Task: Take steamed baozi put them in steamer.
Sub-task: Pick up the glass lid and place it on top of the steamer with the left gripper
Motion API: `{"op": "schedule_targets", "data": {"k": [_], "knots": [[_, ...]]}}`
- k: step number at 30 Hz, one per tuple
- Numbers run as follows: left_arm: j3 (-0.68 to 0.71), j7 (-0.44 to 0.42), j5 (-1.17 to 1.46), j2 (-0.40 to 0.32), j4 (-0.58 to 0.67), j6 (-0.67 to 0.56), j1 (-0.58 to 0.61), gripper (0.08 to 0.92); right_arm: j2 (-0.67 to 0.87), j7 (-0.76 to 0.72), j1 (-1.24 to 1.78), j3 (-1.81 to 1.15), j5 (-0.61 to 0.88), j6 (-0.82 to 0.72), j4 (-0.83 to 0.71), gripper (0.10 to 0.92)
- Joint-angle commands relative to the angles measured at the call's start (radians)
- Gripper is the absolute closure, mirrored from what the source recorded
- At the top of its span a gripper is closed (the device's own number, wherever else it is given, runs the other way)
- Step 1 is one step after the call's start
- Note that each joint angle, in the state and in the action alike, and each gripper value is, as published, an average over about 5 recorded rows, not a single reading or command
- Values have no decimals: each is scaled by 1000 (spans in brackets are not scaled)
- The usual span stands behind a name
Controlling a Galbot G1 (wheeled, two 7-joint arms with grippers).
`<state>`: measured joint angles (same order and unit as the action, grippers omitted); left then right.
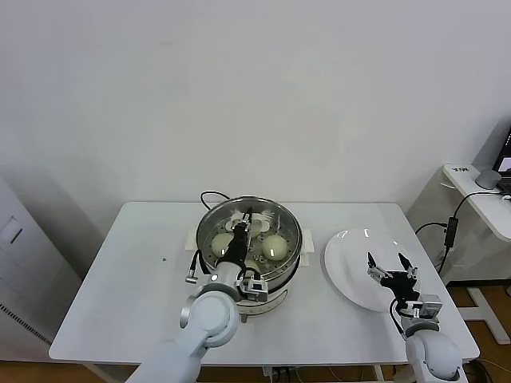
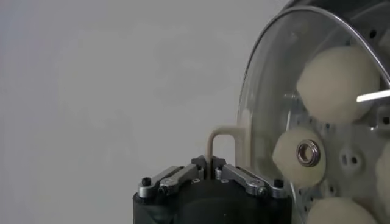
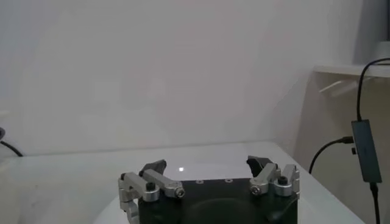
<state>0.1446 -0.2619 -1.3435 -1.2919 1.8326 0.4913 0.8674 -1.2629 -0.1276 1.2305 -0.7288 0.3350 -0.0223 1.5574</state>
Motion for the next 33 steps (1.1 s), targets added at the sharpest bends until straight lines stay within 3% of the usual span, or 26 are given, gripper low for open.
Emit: {"op": "schedule_targets", "data": {"k": [1,19,26,33], "knots": [[2,2,-9,-22,-12,2,4,884,-1,-1,0,-2,0,1,-1,203],[-12,46,9,-38,-15,21,47,863,-7,-7,3,-8,-1,6,-5,203],[-41,33,126,7,126,9,101,680,-8,-11,2,-8,-1,8,-8,203],[-148,-127,574,140,332,-109,121,473,-4,-17,2,-9,1,9,-6,203]]}}
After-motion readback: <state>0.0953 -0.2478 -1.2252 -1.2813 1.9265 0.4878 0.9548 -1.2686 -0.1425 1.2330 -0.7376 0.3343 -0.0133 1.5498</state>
